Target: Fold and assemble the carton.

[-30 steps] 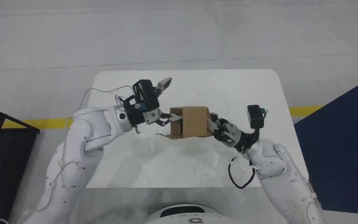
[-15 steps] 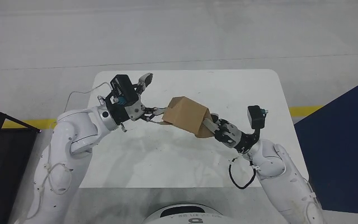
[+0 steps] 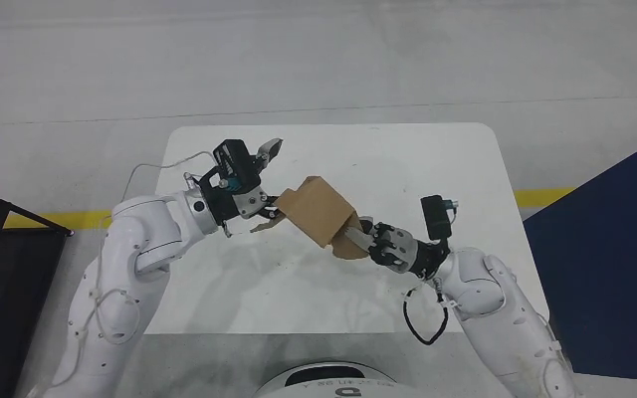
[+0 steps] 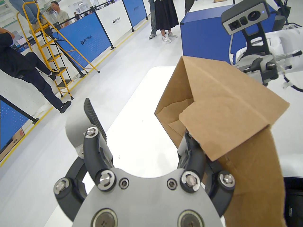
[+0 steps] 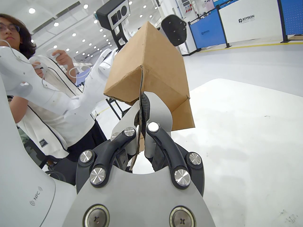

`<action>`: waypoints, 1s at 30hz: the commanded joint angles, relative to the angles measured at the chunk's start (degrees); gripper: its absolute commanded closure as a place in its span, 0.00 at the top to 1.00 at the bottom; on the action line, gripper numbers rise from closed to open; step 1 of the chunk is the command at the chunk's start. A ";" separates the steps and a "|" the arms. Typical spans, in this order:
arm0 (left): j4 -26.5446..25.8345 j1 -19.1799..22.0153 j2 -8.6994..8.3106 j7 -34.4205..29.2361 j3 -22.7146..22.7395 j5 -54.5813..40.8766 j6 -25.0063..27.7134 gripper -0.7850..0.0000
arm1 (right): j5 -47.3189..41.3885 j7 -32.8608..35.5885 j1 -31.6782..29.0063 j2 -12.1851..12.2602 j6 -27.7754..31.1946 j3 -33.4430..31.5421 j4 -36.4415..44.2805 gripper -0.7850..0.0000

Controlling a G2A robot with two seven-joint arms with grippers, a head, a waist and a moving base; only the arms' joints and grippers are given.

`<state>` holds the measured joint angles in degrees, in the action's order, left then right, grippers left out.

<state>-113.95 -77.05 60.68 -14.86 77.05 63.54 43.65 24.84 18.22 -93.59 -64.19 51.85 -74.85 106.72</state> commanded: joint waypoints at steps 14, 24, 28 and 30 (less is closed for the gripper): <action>1.95 -2.35 -0.71 2.92 5.26 -1.99 -1.45 0.97 | -0.58 -1.15 -0.01 0.72 1.41 -1.71 -0.30 0.00; 3.04 -8.37 -1.41 3.93 12.79 -7.84 -2.64 1.00 | 0.71 -0.84 -0.35 1.12 2.96 -3.69 0.13 0.00; 2.11 -10.28 -1.38 4.17 11.03 -6.94 -1.64 1.00 | 1.87 -0.94 -0.12 1.09 1.28 -3.89 0.52 0.00; 1.66 -10.91 -1.35 4.37 9.75 -5.43 -1.17 1.00 | 4.23 -1.20 -0.10 1.05 -0.33 -3.89 1.22 0.00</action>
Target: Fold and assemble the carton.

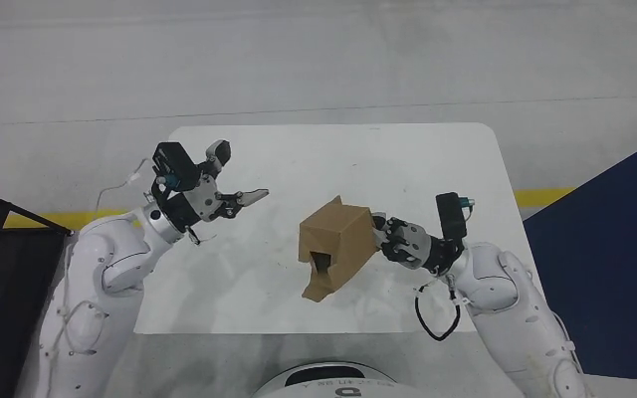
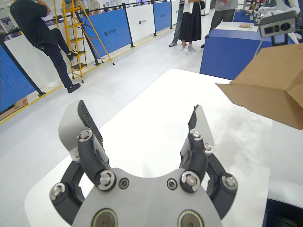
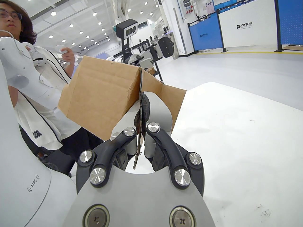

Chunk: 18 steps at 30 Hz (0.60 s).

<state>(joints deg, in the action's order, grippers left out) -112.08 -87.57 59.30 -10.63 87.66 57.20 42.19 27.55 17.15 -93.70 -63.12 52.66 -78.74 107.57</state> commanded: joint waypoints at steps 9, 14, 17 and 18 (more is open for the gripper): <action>-0.36 -1.06 0.24 1.59 -6.31 2.24 3.21 1.00 | 9.47 -4.80 -0.63 -0.31 -7.38 -0.20 1.12 0.00; 0.53 -0.79 0.18 1.20 -6.55 -2.02 3.72 1.00 | 12.92 -7.26 -1.06 -0.36 -9.27 -0.68 1.04 0.00; 0.19 -0.56 0.02 -0.25 -6.33 -4.23 4.58 1.00 | 14.48 -8.07 -1.17 -0.35 -10.02 -0.83 1.03 0.00; -0.14 -0.57 -0.04 -0.78 -6.31 -4.50 4.76 1.00 | 15.16 -8.19 -1.15 -0.34 -10.30 -0.86 1.14 0.00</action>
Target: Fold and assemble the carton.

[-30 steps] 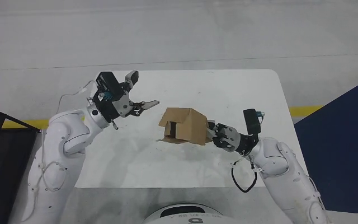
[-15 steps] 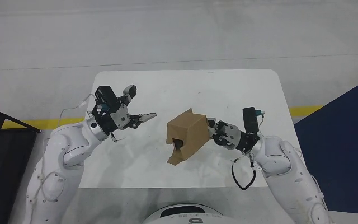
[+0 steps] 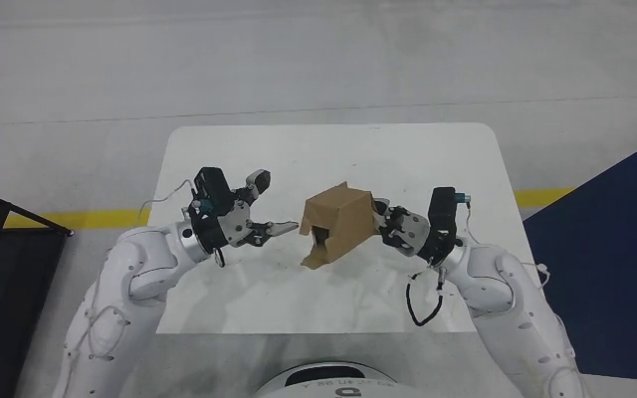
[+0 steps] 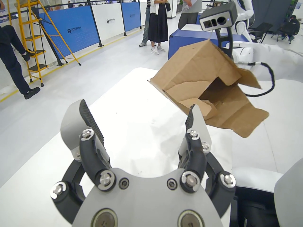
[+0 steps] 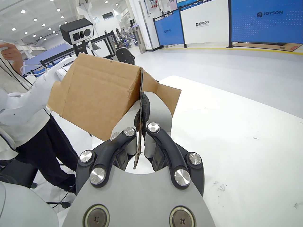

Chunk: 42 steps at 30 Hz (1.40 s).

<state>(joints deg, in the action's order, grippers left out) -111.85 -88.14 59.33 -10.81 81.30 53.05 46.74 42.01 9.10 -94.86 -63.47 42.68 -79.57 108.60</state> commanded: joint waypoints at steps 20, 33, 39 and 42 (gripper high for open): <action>-5.92 0.85 -0.13 -8.27 -5.86 5.25 -5.04 1.00 | 7.48 -3.58 -0.17 0.04 -3.48 0.52 1.18 0.00; -5.06 1.76 0.16 -11.54 -9.64 3.94 -9.56 0.67 | 8.32 -5.71 -1.12 0.21 -3.01 0.07 1.66 0.00; -4.13 2.06 0.13 -13.90 -8.94 2.16 -13.42 0.44 | 8.09 -6.61 -2.12 0.34 -2.04 -0.30 2.26 0.00; -3.75 1.98 0.08 -14.58 -8.30 1.64 -15.01 0.43 | 7.89 -6.97 -2.43 0.39 -1.54 -0.32 2.69 0.00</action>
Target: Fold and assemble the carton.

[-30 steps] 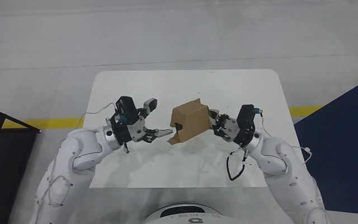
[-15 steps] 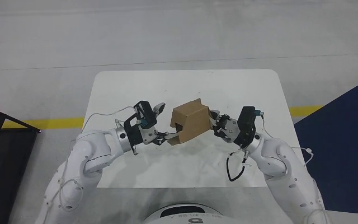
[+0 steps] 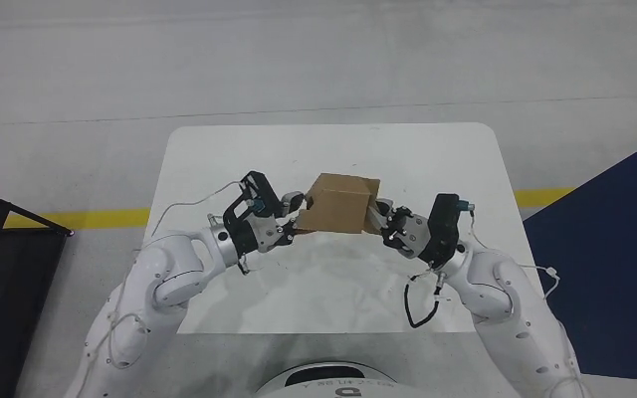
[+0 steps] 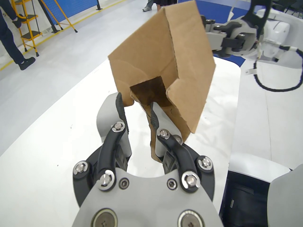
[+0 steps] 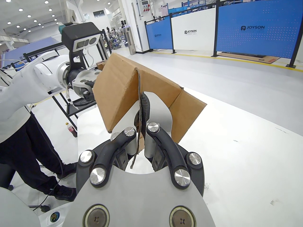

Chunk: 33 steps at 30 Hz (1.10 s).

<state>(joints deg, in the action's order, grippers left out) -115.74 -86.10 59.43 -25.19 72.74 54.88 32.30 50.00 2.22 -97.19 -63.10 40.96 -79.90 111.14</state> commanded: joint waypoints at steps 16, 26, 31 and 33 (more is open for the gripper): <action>3.93 0.35 -0.19 -1.74 3.11 -9.01 -3.20 0.69 | -5.85 -2.02 -0.49 0.33 7.35 1.06 1.28 0.00; 3.80 -0.75 -0.90 1.63 10.11 -13.25 -0.65 0.91 | -14.67 -3.07 -1.12 0.42 8.58 1.13 -0.41 0.00; 1.10 0.61 -1.00 4.16 11.49 -13.68 1.82 1.00 | -17.85 -1.02 0.49 0.33 8.38 2.89 -2.87 0.00; 0.04 1.33 -1.00 4.57 11.11 -13.43 3.30 1.00 | -18.38 -0.03 1.34 0.25 8.13 3.96 -3.93 0.00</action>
<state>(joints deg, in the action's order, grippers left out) -115.08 -85.21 58.43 -20.81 84.15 41.26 34.66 31.90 1.65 -96.35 -62.80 49.29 -76.54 107.84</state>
